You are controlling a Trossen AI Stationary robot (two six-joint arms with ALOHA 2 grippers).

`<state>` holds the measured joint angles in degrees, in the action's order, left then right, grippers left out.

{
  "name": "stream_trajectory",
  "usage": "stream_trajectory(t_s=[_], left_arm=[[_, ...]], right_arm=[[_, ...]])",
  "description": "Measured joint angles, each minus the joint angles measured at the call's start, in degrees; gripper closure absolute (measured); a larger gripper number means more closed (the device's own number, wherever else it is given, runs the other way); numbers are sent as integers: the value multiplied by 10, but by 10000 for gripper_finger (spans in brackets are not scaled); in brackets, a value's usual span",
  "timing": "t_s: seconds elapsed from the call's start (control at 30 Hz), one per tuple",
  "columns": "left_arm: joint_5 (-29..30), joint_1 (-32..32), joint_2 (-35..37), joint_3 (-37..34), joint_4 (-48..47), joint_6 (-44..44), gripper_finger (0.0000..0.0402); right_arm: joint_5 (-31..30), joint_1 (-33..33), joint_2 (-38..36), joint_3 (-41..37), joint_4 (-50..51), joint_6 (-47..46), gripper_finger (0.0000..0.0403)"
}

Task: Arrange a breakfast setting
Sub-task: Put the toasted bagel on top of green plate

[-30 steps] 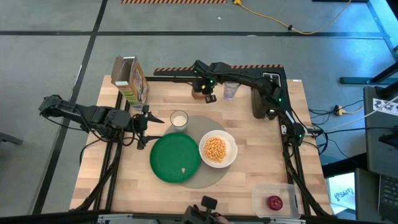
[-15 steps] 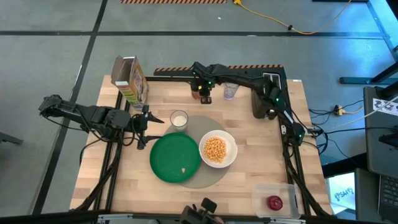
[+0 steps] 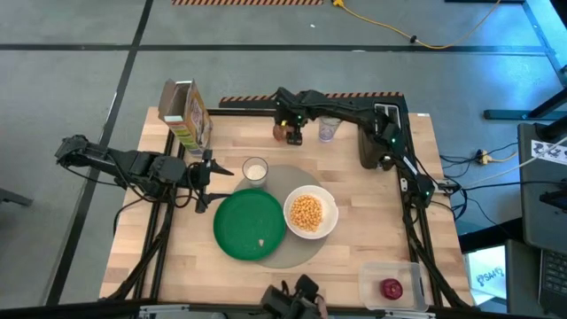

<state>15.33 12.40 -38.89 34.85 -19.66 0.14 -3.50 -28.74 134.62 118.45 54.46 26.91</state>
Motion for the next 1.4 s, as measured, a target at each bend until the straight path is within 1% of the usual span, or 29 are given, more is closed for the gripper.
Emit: stream_trajectory(t_s=[0.13, 0.23, 0.37, 0.5, 0.6, 0.7, 0.77, 0.9, 1.1, 1.27, 1.4], left_arm=[[0, 0, 0, 0, 0, 0, 109], [0, 0, 0, 0, 0, 0, 109], [0, 0, 0, 0, 0, -1, 109], [0, 0, -1, 0, 0, -1, 109], [0, 0, -2, 0, -2, -1, 109], [0, 0, -2, 0, -3, -1, 109], [0, 0, -2, 0, -2, -1, 109], [0, 0, -2, 0, -2, -1, 109], [0, 0, -2, 0, -2, -10, 109], [0, 0, -2, 0, -3, -10, 109], [0, 0, -2, 0, -2, -10, 109]], right_arm=[[1, -11, 5, -1, -25, -43, 52], [0, -14, 4, 0, -52, -64, 49], [-5, -15, 11, 1, -75, -102, 55], [-4, -20, 29, 0, -67, -122, 65], [16, -25, 33, -1, -70, -134, 71], [19, -26, 33, -1, -71, -145, 72], [39, -31, 33, -1, -64, -152, 72], [107, -49, 42, 0, -72, -178, 72], [143, -75, 48, -1, -82, -201, 72], [155, -87, 49, -1, -76, -207, 72], [196, -90, 59, 0, -79, -206, 73]])
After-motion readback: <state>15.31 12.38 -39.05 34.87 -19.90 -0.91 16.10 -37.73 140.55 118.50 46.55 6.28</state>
